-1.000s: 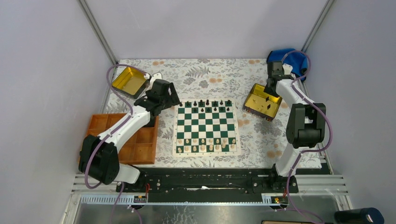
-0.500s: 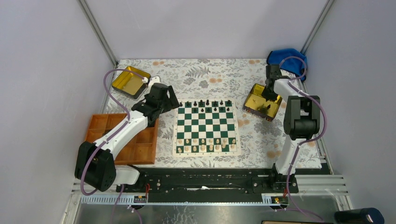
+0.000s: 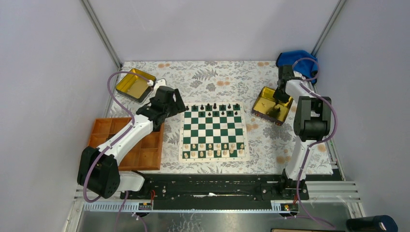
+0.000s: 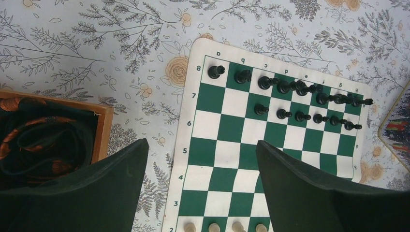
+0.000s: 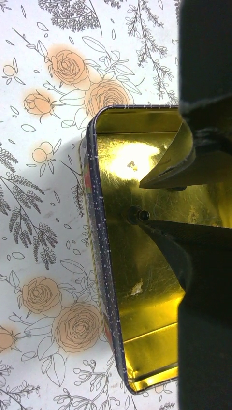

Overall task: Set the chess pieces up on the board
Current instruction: Pick up the chess piece from the storage box.

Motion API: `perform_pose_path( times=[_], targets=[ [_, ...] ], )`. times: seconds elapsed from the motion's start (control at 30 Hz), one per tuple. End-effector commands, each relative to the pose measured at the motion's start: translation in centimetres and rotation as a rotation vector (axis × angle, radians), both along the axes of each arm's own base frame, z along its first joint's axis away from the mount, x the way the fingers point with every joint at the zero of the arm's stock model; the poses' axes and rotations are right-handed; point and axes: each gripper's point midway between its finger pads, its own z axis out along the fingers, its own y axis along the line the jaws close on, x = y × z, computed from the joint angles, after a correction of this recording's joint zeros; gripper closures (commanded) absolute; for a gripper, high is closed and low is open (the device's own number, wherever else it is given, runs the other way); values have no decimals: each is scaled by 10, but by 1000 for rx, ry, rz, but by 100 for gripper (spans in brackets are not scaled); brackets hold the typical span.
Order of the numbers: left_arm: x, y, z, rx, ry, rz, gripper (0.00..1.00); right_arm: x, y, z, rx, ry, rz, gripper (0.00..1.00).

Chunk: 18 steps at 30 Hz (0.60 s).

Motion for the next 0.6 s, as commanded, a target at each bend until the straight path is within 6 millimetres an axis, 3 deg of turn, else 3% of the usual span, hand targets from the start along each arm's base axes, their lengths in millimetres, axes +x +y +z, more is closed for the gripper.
perform_pose_path(
  times=[0.0, 0.57],
  targets=[
    [4, -2, 6, -4, -21, -2, 11, 14, 1, 7, 20, -38, 4, 63],
    [2, -1, 0, 6, -7, -4, 11, 16, 4, 1, 30, -33, 13, 66]
  ],
)
